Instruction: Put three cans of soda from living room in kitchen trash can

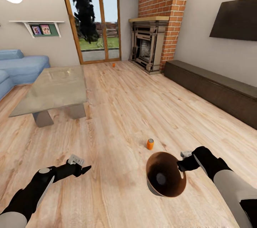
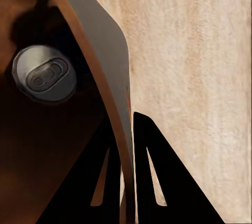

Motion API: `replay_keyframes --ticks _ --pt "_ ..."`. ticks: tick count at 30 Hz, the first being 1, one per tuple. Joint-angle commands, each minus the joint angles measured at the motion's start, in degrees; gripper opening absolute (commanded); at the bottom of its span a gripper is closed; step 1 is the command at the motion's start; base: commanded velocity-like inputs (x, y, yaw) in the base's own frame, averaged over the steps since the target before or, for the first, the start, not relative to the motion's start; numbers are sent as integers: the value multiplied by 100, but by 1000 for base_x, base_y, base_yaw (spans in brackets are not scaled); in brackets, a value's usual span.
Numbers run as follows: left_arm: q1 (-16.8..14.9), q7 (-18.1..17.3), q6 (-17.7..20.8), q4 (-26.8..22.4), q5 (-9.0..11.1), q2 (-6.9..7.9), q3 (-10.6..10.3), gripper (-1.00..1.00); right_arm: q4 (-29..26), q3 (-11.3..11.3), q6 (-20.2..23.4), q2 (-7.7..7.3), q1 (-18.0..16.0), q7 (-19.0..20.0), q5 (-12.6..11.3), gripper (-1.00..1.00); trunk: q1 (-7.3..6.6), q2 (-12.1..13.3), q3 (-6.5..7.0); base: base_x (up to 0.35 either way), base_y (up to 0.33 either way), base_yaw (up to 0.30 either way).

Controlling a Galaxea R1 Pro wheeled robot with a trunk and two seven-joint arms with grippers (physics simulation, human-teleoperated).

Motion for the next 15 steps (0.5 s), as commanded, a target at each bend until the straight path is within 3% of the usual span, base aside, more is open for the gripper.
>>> replay_keyframes --ticks 1,7,15 --pt "0 0 0 0 0 0 0 100 -1 -16 39 -3 -2 38 -124 -100 0 0 5 0 -222 -235" --pt "0 0 -2 0 0 -1 0 100 -1 -16 39 -26 -2 36 -118 -100 0 0 23 0 -244 -192" --pt "0 0 -2 0 9 -1 0 100 -1 -11 47 -26 -2 36 -115 -100 0 0 24 22 -264 -10"
